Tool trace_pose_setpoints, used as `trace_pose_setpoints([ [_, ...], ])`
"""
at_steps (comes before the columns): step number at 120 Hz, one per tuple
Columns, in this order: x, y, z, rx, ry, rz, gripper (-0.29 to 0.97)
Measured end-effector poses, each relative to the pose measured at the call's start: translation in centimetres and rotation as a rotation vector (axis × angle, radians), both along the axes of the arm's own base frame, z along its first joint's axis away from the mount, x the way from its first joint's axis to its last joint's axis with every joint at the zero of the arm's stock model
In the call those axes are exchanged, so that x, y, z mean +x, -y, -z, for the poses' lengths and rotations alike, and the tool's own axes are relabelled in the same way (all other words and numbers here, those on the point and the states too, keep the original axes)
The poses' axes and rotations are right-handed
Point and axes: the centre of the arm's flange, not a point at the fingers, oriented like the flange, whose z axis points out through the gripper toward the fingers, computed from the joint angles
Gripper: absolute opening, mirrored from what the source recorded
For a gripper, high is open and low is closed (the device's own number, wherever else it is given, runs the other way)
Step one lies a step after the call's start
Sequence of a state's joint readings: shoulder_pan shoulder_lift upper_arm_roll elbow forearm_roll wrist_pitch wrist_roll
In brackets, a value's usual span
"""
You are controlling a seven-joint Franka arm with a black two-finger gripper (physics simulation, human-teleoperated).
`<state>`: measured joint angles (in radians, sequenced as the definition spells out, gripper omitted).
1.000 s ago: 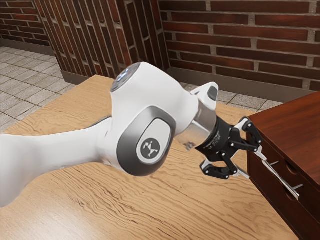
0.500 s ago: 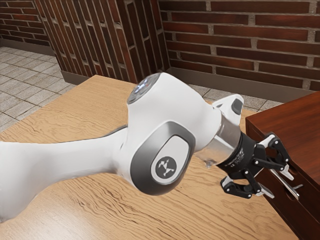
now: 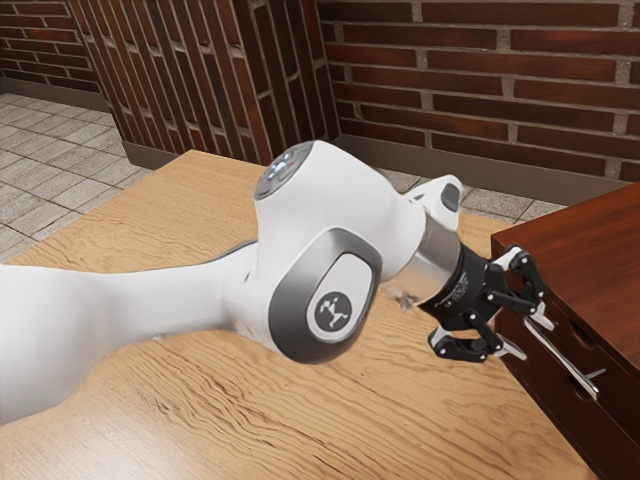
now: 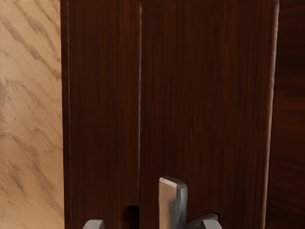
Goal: Pull the drawer handle with one arm to open the drawer
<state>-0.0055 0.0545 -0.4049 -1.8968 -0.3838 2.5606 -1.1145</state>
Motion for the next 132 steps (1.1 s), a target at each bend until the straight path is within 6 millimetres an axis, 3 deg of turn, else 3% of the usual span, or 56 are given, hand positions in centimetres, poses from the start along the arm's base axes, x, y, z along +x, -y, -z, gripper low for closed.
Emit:
trace_pose_setpoints([
  [42, -0.5, 1.2, -0.2, 0.005, 0.011, 0.022, 0.19],
  [132, -0.5, 1.4, 0.0, 0.012, 0.011, 0.028, 0.19],
])
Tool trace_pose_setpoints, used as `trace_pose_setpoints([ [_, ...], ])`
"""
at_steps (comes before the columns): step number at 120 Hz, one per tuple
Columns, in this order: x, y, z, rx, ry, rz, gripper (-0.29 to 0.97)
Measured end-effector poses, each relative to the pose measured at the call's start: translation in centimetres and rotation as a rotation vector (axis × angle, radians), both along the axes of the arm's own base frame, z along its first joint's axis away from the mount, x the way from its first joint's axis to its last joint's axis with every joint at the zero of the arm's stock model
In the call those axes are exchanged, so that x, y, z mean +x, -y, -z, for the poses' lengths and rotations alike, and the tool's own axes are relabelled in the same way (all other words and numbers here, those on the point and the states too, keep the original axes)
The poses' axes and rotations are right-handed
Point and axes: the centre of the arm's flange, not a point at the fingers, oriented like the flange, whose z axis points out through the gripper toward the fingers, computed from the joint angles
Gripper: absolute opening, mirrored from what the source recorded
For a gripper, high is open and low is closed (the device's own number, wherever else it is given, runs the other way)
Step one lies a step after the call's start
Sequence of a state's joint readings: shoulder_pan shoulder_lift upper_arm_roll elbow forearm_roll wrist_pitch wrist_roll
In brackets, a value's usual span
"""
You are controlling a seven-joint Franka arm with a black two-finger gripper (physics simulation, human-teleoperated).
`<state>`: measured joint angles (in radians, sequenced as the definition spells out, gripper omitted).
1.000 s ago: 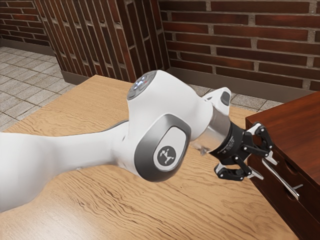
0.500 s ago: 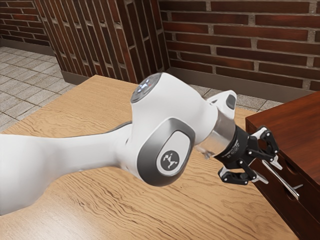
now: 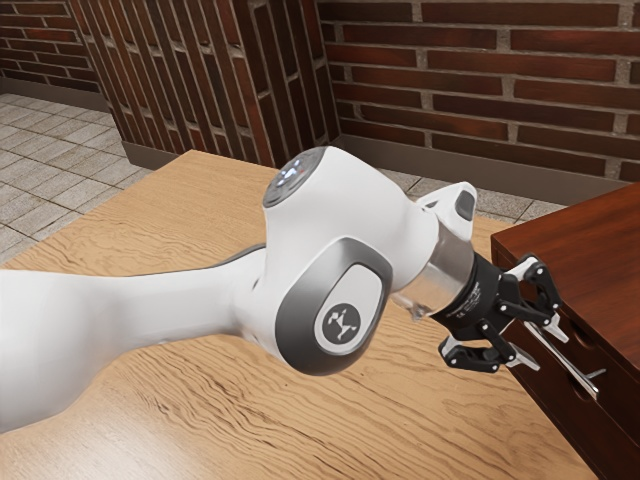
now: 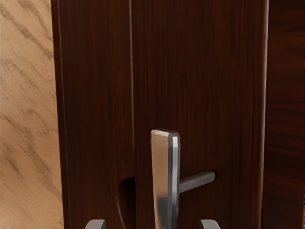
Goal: Pull the drawer handle with one arm to open the drawer
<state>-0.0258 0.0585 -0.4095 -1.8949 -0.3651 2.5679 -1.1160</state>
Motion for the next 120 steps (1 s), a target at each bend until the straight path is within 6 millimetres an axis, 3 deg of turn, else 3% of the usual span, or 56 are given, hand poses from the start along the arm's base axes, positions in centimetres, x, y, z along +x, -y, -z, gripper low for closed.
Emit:
trace_pose_setpoints([
  [71, -0.5, 1.0, 0.4, 0.002, -0.007, 0.018, 0.18],
  [120, -0.8, 0.7, 1.2, 0.015, -0.028, 0.016, 0.05],
])
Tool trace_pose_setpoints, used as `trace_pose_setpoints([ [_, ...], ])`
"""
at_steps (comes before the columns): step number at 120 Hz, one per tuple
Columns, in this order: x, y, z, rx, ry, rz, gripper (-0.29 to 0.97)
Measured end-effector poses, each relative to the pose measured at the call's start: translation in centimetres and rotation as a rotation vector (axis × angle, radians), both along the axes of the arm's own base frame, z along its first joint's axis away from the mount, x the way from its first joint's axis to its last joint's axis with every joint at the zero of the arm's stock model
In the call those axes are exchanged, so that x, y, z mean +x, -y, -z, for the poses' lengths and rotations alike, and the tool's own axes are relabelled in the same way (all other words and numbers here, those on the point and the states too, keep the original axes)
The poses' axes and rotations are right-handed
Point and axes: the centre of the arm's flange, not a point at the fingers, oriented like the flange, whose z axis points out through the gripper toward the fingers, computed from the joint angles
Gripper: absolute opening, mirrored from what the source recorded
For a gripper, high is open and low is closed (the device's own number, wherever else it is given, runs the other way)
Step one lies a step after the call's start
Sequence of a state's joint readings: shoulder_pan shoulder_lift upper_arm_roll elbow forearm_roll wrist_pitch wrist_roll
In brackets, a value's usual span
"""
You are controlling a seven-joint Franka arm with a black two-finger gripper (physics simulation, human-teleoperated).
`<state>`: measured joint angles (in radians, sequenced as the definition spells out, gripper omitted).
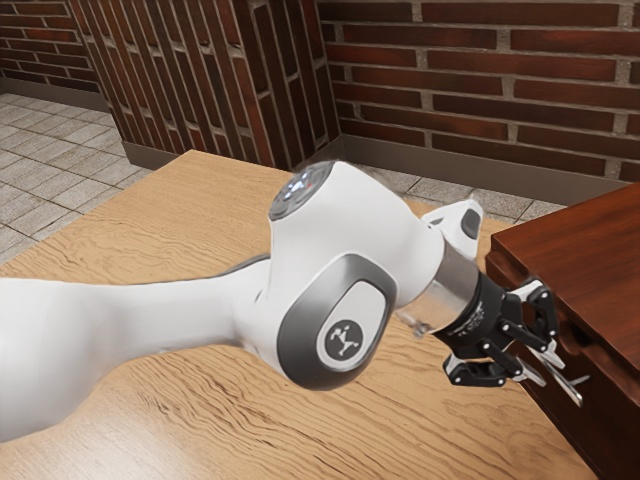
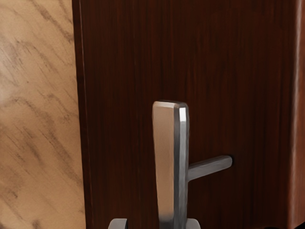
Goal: Pull the drawer handle with one arm to open the drawer
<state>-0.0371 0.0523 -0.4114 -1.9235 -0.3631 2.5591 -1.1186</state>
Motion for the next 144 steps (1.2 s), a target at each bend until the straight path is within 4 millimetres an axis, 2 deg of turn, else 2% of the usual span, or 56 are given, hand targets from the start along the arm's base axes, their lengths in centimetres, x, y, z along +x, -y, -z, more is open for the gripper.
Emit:
trace_pose_setpoints([
  [11, -0.3, -0.1, 0.2, 0.007, -0.006, -0.001, 0.04],
  [43, -2.0, -0.5, -0.8, 0.023, 0.008, -0.002, 0.03],
  [70, -2.9, -0.4, -0.2, 0.040, -0.014, 0.008, 0.03],
  [144, -6.8, -1.0, -1.0, 0.081, 0.004, 0.011, 0.03],
])
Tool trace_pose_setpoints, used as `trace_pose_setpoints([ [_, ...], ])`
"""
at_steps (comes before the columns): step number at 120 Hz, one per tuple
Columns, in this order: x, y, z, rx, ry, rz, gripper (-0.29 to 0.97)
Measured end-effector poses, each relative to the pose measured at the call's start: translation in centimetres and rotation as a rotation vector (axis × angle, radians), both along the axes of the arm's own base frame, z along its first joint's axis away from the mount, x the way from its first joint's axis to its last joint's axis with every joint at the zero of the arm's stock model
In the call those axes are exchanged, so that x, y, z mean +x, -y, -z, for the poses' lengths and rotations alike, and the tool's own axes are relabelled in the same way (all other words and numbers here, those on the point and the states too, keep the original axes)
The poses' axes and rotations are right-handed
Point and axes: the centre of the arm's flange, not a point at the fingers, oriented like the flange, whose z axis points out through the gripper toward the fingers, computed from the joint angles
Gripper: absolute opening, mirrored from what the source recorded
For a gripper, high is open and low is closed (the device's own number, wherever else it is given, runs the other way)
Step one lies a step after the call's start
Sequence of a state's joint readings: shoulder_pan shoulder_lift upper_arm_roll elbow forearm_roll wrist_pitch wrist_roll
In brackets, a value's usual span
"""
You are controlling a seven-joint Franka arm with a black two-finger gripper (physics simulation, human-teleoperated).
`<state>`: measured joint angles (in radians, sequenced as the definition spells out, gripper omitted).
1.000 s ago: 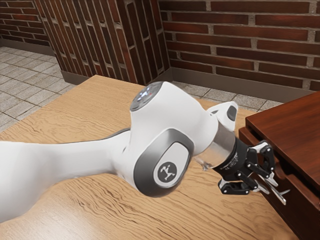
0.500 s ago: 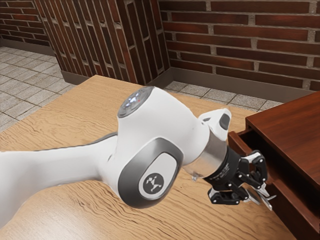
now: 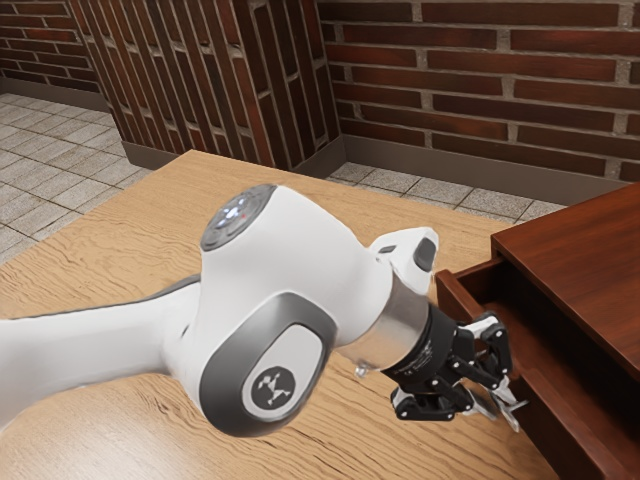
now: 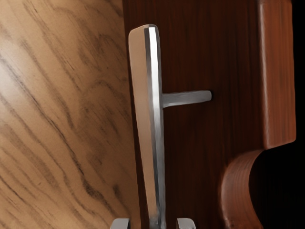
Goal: Pull the drawer handle with one arm to open the drawer
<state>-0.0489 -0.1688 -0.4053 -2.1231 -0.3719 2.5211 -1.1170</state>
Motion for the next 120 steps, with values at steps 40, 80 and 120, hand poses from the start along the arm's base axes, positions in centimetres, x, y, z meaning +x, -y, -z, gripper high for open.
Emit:
trace_pose_setpoints([
  [40, -1.0, -2.2, -0.5, 0.011, 0.008, -0.039, 0.04],
  [80, -3.4, -2.9, -0.9, 0.038, -0.004, -0.039, 0.04],
  [120, -4.3, -5.0, -1.1, 0.048, -0.028, -0.067, 0.04],
])
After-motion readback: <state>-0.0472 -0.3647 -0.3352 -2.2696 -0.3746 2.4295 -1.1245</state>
